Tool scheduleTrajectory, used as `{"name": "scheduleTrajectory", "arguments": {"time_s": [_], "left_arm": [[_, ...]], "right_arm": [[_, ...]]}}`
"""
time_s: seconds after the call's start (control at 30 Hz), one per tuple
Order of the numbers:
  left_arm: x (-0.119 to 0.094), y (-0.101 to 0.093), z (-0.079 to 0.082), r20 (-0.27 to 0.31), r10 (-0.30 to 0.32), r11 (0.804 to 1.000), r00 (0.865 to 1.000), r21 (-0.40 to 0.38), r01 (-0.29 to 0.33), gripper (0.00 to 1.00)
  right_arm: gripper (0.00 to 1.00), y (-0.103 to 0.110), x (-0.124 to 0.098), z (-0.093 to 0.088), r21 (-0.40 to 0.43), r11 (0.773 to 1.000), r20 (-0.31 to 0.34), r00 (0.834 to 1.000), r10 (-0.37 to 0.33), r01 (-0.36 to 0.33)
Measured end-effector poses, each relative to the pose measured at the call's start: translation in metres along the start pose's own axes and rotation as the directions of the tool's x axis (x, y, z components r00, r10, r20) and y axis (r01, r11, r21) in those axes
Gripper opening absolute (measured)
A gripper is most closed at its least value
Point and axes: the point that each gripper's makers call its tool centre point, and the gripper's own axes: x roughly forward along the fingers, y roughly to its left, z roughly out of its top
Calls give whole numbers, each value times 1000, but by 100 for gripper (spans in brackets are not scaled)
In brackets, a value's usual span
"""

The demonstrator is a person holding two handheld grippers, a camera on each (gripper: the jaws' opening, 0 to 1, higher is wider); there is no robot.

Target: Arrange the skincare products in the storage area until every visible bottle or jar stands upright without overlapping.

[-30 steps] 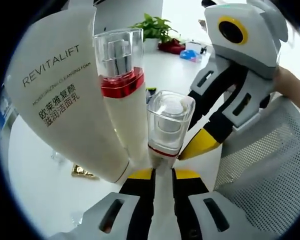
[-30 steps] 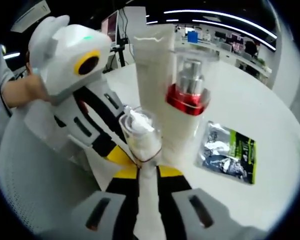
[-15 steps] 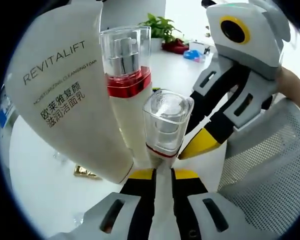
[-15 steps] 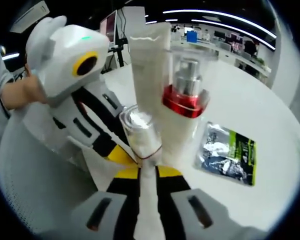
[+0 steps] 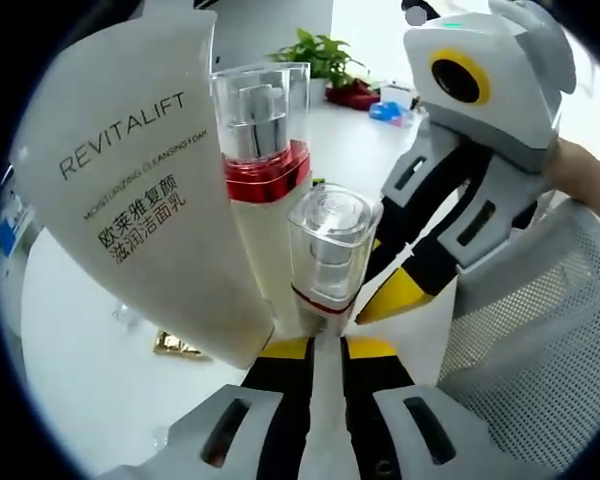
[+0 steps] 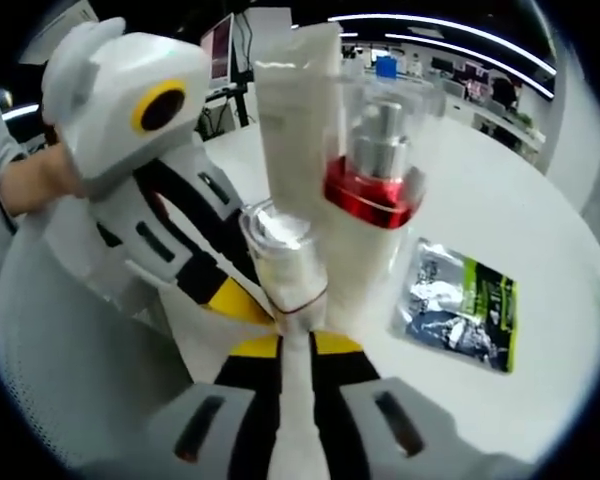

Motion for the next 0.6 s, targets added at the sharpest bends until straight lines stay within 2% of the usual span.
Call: {"name": "scheduleTrajectory", "arguments": {"time_s": [0.6], "left_arm": [[2, 3, 1, 0, 11, 1000, 1000, -6, -11, 6]], "right_arm": [[10, -6, 4, -2, 7, 1000, -11, 1000, -3, 3]]}}
